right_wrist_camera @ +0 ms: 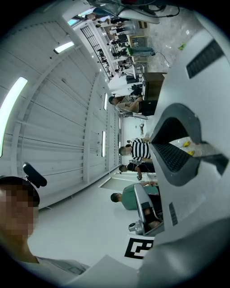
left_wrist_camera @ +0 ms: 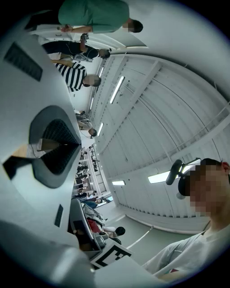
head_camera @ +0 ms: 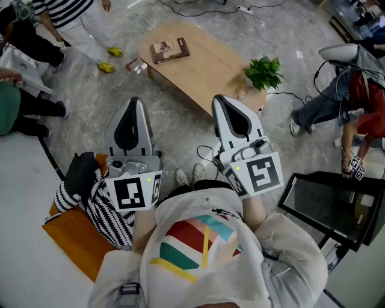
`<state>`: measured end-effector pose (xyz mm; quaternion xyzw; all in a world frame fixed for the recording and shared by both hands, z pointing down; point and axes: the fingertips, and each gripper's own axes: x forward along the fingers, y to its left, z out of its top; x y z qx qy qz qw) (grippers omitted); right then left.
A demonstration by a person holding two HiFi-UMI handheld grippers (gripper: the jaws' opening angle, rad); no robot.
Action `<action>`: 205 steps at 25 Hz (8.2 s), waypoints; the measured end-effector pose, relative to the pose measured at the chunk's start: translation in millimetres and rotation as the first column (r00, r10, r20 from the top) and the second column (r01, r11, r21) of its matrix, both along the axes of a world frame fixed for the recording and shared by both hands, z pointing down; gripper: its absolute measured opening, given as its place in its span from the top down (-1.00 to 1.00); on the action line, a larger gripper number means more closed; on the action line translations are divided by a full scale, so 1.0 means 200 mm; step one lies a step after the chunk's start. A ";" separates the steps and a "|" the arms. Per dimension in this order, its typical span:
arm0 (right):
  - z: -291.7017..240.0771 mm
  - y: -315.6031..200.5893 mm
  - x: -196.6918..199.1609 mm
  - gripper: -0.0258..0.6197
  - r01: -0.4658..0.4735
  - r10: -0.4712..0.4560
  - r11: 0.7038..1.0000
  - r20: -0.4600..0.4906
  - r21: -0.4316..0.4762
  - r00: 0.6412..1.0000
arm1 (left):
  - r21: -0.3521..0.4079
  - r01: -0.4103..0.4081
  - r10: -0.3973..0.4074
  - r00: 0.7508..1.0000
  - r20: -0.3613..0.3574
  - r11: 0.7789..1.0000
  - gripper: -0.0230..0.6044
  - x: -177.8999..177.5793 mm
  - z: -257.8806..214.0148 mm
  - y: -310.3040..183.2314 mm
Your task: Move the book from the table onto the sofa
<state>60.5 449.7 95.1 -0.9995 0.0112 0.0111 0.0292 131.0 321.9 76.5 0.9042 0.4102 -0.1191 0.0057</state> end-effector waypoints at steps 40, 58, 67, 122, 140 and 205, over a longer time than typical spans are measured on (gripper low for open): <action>0.16 0.33 0.49 0.88 0.084 -0.082 0.992 -0.025 0.095 0.996 | 0.004 0.024 -0.024 0.999 0.030 1.000 0.90 0.53 0.19 0.31; 0.32 0.40 1.62 0.88 0.048 -0.056 0.996 0.109 0.071 0.992 | 0.031 0.012 -0.017 0.987 0.160 0.999 0.90 1.72 0.43 0.36; 0.55 0.74 2.07 0.88 0.045 -0.059 0.994 0.133 0.104 0.989 | 0.072 0.003 -0.018 0.978 0.207 0.997 0.90 2.14 0.62 0.67; 3.08 0.42 2.91 0.88 0.180 -0.223 0.973 0.804 0.146 0.552 | 0.304 0.029 -0.213 0.777 0.592 0.952 0.90 2.67 2.96 0.49; 3.11 0.00 2.78 0.88 0.352 -0.372 0.910 0.808 0.220 0.457 | 0.271 0.059 -0.224 0.739 0.635 0.961 0.90 2.58 3.05 0.30; 0.55 0.37 2.96 0.88 0.281 -0.299 0.953 0.193 0.118 0.934 | -0.224 0.104 -0.046 0.966 0.253 0.969 0.45 2.82 0.37 0.34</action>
